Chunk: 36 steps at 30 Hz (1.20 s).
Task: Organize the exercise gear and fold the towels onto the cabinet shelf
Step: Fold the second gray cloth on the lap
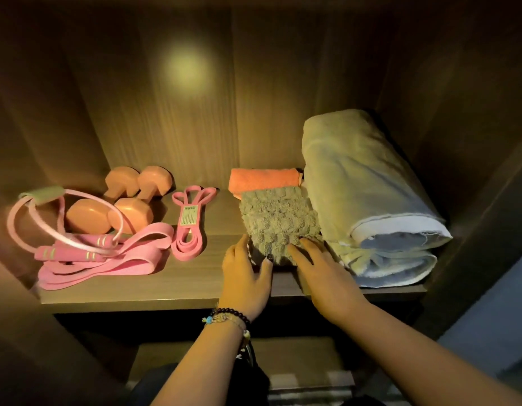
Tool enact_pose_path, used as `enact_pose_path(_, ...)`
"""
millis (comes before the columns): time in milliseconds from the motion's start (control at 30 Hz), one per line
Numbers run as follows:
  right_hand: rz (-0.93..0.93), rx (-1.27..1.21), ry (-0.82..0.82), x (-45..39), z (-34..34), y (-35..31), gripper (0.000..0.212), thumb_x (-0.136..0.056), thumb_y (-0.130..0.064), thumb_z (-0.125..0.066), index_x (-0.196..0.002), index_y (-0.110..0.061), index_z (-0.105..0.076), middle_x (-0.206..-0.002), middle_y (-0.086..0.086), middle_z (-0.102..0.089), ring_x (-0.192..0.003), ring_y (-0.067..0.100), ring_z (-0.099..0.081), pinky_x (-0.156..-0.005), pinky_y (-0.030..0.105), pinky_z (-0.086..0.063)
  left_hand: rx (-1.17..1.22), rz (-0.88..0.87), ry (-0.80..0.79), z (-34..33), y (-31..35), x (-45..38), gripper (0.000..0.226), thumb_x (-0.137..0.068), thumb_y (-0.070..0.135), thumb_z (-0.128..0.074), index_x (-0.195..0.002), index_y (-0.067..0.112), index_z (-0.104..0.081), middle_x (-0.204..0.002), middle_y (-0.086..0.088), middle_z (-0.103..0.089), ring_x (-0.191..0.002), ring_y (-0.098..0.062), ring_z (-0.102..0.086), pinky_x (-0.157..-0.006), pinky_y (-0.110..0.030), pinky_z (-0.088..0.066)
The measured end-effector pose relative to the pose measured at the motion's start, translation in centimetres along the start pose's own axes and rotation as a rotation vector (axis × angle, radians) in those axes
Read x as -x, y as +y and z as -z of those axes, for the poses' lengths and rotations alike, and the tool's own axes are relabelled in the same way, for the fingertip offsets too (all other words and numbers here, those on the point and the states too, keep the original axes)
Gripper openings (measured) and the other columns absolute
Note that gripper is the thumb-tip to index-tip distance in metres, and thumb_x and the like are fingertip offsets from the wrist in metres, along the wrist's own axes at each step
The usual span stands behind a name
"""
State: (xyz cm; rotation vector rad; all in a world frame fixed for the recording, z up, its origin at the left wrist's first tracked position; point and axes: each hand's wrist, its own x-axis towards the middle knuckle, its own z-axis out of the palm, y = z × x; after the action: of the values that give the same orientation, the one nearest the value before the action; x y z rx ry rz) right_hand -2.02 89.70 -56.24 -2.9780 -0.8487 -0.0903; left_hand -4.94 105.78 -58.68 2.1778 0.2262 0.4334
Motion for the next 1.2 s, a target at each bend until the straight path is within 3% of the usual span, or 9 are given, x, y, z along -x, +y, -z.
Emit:
enact_pose_path(67, -0.004, 0.004, 0.011, -0.8, -0.5, 0.2, 0.087, -0.086, -0.008, -0.062, -0.153, -0.021, -0.008, -0.158, 0.005, -0.008, -0.146, 0.028, -0.011, -0.111, 0.041, -0.035, -0.050, 0.074, 0.007, -0.4, -0.2, -1.1, 0.057, -0.089, 0.032, -0.061, -0.140, 0.016, -0.041, -0.129, -0.006, -0.047, -0.124, -0.023, -0.036, -0.102, -0.027, -0.028)
enact_pose_path(133, -0.029, 0.048, 0.053, -1.3, -0.9, 0.1, 0.081, -0.083, -0.013, -0.065, -0.150, -0.018, -0.020, -0.152, 0.009, -0.025, -0.141, 0.030, -0.025, -0.107, 0.041, -0.040, -0.118, 0.139, 0.007, -0.5, -0.2, -1.9, 0.052, -0.089, 0.038, -0.059, -0.134, 0.016, -0.047, -0.124, -0.007, -0.049, -0.119, -0.026, -0.039, -0.101, -0.034, -0.032)
enact_pose_path(233, -0.043, 0.135, 0.190, -2.2, -1.8, -0.4, 0.067, -0.066, -0.013, -0.071, -0.130, -0.009, -0.051, -0.120, 0.015, -0.057, -0.111, 0.035, -0.057, -0.089, 0.044, -0.052, -0.162, 0.185, 0.050, -0.7, 0.2, -2.9, 0.034, -0.090, 0.044, -0.056, -0.106, 0.014, -0.058, -0.107, -0.007, -0.059, -0.106, -0.030, -0.048, -0.090, -0.038, -0.039)
enact_pose_path(300, -0.054, 0.137, 0.282, -2.8, -2.5, -0.5, 0.052, -0.066, -0.014, -0.067, -0.118, -0.008, -0.060, -0.102, 0.014, -0.063, -0.092, 0.034, -0.062, -0.076, 0.043, -0.054, -0.191, 0.234, 0.090, -0.5, 0.3, -3.5, 0.031, -0.086, 0.048, -0.057, -0.082, 0.018, -0.059, -0.091, -0.005, -0.064, -0.096, -0.030, -0.055, -0.081, -0.038, -0.045)
enact_pose_path(367, -0.065, 0.125, 0.344, -2.9, -2.7, -0.8, 0.043, -0.071, -0.016, -0.064, -0.113, -0.009, -0.062, -0.095, 0.014, -0.064, -0.086, 0.033, -0.062, -0.071, 0.041, -0.054, -0.209, 0.287, 0.105, -0.4, 0.2, -3.9, 0.030, -0.081, 0.050, -0.059, -0.073, 0.021, -0.059, -0.083, -0.004, -0.067, -0.090, -0.030, -0.058, -0.078, -0.038, -0.048)
enact_pose_path(533, -0.059, 0.054, 0.418, -3.2, -4.3, -0.4, 0.054, -0.071, -0.011, -0.067, -0.124, -0.010, -0.060, -0.114, 0.015, -0.063, -0.102, 0.034, -0.063, -0.076, 0.040, -0.056, -0.193, 0.238, 0.217, -1.0, -0.5, -5.0, 0.031, -0.075, 0.045, -0.064, -0.090, 0.019, -0.057, -0.097, -0.003, -0.063, -0.097, -0.029, -0.055, -0.082, -0.040, -0.047)
enact_pose_path(700, -0.023, 0.004, 0.390, -4.6, -4.8, 0.3, 0.065, -0.072, -0.011, -0.070, -0.135, -0.014, -0.054, -0.126, 0.012, -0.059, -0.114, 0.032, -0.059, -0.082, 0.039, -0.056, -0.193, 0.202, 0.209, -1.0, -1.1, -6.2, 0.039, -0.079, 0.044, -0.061, -0.112, 0.024, -0.056, -0.104, -0.002, -0.066, -0.103, -0.030, -0.056, -0.084, -0.039, -0.045)
enact_pose_path(900, -0.050, 0.043, 0.402, -4.1, -4.6, 0.4, 0.057, -0.075, -0.010, -0.068, -0.131, -0.013, -0.057, -0.117, 0.009, -0.064, -0.103, 0.030, -0.062, -0.079, 0.037, -0.056, -0.056, 0.195, 0.149, -0.4, -0.9, -5.5, 0.024, -0.083, 0.039, -0.064, -0.099, 0.022, -0.058, -0.073, 0.012, -0.058, -0.091, -0.028, -0.065, -0.084, -0.039, -0.049)
enact_pose_path(1200, -0.074, -0.011, 0.535, -5.2, -5.5, 0.4, 0.050, -0.077, -0.003, -0.063, -0.127, -0.014, -0.061, -0.118, 0.008, -0.064, -0.107, 0.029, -0.061, -0.091, 0.040, -0.050, -0.087, 0.118, 0.170, -0.9, -1.7, -5.7, 0.017, -0.085, 0.040, -0.059, -0.093, 0.024, -0.057, -0.080, 0.008, -0.063, -0.084, -0.025, -0.062, -0.084, -0.040, -0.047)
